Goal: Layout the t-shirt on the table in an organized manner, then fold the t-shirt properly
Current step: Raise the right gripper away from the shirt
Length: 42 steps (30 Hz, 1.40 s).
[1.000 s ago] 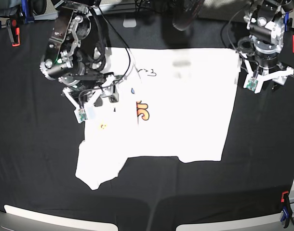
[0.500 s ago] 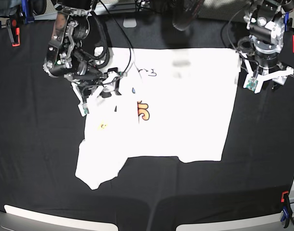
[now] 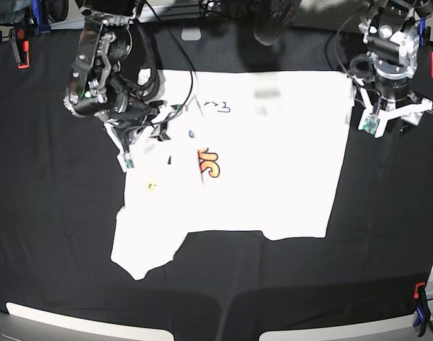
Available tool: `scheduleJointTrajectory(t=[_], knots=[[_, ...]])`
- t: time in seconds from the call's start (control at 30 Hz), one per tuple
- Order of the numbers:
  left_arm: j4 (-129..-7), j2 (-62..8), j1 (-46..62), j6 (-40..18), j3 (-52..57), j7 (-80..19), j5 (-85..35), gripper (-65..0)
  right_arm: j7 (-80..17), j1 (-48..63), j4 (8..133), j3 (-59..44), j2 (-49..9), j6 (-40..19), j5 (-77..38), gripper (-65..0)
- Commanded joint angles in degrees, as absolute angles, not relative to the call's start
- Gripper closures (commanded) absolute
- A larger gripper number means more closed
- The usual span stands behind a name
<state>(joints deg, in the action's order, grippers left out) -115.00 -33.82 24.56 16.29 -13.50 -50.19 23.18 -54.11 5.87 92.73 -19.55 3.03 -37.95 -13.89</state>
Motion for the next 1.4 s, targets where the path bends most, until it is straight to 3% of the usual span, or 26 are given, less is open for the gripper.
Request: scheduleJointTrajectory(t=[0.0, 0.2, 0.63, 1.07, 1.23, 1.37], knots=[[-116.0, -34.5, 24.3, 17.6, -13.1, -49.6, 24.4, -31.8, -53.9, 5.1, 94.8, -20.0, 2.8, -38.6, -13.2, 0.0], [-116.0, -34.5, 24.3, 17.6, -13.1, -49.6, 24.4, -31.8, -54.8, 5.1, 102.2, -26.8, 1.7, -38.6, -12.2, 0.0], [-116.0, -34.5, 24.3, 17.6, -13.1, -49.6, 23.9, -31.8, -55.7, 5.9, 103.7, -42.3, -11.7, -38.6, -15.3, 0.0], [-116.0, -34.5, 24.3, 17.6, -13.1, -49.4, 20.5, -31.8, -54.2, 5.9, 103.6, -45.6, -18.4, -38.5, -10.2, 0.0], [-116.0, -34.5, 24.3, 17.6, -13.1, -49.4, 20.5, -31.8, -54.5, 5.9, 103.1, -47.3, -17.7, -29.3, -2.9, 0.0], [-116.0, -34.5, 24.3, 17.6, -13.1, -49.4, 20.5, -31.8, -54.0, 5.9, 103.1, -50.9, -16.6, -28.4, -1.0, 0.0]])
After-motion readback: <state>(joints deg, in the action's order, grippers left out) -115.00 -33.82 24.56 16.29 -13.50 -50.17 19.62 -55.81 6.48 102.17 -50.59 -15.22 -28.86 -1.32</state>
